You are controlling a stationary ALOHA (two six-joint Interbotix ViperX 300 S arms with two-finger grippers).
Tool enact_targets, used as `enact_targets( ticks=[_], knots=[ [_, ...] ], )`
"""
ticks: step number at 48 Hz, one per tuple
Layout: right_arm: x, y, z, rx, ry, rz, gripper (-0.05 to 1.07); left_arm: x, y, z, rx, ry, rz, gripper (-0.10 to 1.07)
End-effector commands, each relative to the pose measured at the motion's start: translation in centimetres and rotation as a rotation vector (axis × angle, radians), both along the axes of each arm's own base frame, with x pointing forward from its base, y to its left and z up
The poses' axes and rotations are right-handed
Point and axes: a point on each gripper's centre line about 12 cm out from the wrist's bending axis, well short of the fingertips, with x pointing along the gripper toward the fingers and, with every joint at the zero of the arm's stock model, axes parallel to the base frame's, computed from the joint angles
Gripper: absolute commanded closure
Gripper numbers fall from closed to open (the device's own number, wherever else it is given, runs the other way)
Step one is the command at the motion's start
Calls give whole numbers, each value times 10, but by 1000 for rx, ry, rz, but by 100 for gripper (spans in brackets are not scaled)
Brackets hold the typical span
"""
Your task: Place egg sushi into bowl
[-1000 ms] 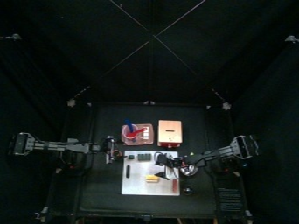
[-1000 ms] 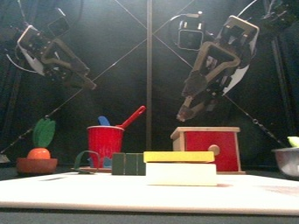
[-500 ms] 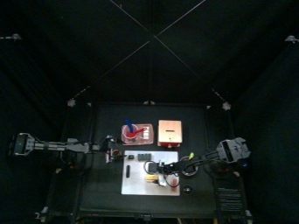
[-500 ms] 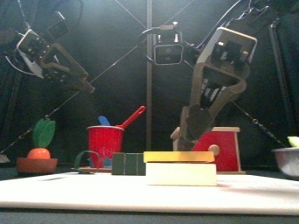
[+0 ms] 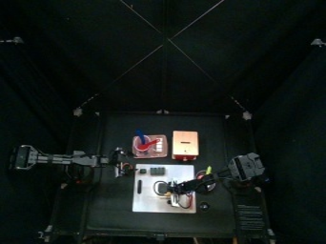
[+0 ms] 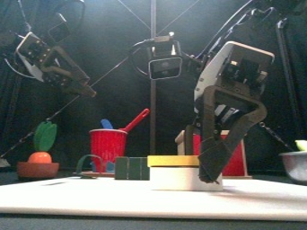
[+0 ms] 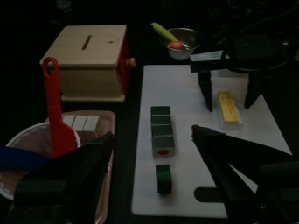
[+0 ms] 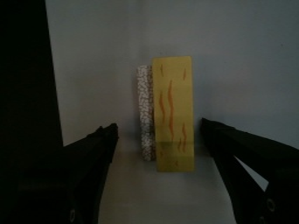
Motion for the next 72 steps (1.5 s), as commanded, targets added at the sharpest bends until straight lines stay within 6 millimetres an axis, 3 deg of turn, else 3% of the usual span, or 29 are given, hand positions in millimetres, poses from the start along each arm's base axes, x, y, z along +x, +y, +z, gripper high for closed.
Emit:
enact_targets(
  ticks=[1,18,25,35,42,54,72],
  knots=[
    [4,2,12,6,-21,0,1,2,1,5,5,-16,1,-5],
    [7,2,17,4,-18,1,32,1,0,4,4,-13,0,-5],
    [8,3,26,10,-40,0,34,1,0,3,3,-12,0,-5],
    [-1,-2,63,25,-105,-5,34,1,1,3,3,-12,3,-5],
    [-29,-11,83,15,-97,-7,34,1,3,4,2,-14,12,-5],
    [-96,-31,101,-13,-49,-10,34,2,7,5,-1,-19,27,-5],
    [-179,-49,92,-14,4,-17,35,4,8,10,3,-31,30,-5]
  ],
)
